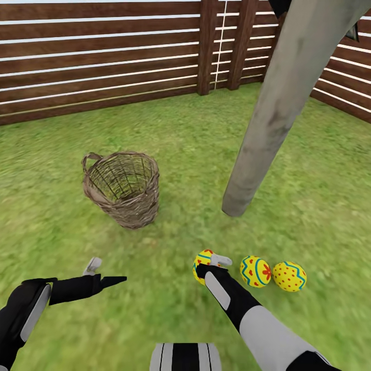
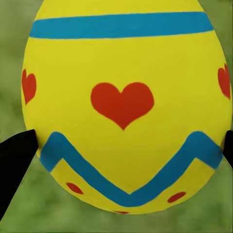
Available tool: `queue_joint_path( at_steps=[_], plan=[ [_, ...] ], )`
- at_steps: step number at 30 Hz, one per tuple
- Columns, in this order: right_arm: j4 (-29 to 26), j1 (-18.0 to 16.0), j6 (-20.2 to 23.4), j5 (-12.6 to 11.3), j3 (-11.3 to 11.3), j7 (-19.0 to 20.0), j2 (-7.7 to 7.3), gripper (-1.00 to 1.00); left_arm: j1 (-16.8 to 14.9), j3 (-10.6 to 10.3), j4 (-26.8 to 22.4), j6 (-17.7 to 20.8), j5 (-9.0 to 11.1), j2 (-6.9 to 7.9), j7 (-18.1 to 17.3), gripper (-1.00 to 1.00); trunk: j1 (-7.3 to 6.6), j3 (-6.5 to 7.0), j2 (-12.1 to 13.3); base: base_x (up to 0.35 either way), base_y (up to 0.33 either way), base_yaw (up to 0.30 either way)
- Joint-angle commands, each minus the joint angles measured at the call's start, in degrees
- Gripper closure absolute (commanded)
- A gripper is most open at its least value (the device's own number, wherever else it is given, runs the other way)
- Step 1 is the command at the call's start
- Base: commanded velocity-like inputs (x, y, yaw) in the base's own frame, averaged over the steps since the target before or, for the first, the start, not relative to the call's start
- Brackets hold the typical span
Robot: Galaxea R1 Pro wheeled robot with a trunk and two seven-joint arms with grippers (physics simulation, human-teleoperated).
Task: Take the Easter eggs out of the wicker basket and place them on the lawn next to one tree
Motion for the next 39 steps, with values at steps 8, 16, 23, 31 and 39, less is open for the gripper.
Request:
queue_joint_path(
  at_steps=[8, 16, 23, 31, 39],
  plan=[
    [0.0, 0.0, 0.2, -0.2, 0.1, -0.4, 0.00, 1.00, 0.0, 0.0, 0.0, 0.3, 0.1, 0.02, -0.1, -1.00, 0.04, -0.26, 0.0, 0.029, 0.000, 0.000],
    [0.0, 0.0, 0.2, -0.2, 0.1, -0.4, 0.00, 1.00, 0.0, 0.0, 0.0, 0.3, 0.1, 0.01, -0.1, -1.00, 0.17, -1.37, -0.1, 0.000, 0.000, 0.000],
    [0.0, 0.0, 0.2, -0.2, 0.1, -0.4, 0.00, 1.00, 0.0, 0.0, 0.0, 0.3, 0.1, 0.01, -0.1, -1.00, 0.27, -2.26, -0.1, 0.000, 0.000, 0.000],
    [0.0, 0.0, 0.2, -0.2, 0.1, -0.4, 0.00, 1.00, 0.0, 0.0, 0.0, 0.3, 0.1, 0.01, -0.1, -1.00, 0.27, -2.26, -0.1, 0.000, 0.000, 0.000],
    [0.0, 0.0, 0.2, -0.2, 0.1, -0.4, 0.00, -1.00, 0.0, 0.1, 0.0, 0.3, 0.1, 0.01, -0.1, -1.00, 0.27, -2.26, -0.1, 0.000, 0.000, 0.000]
  ],
)
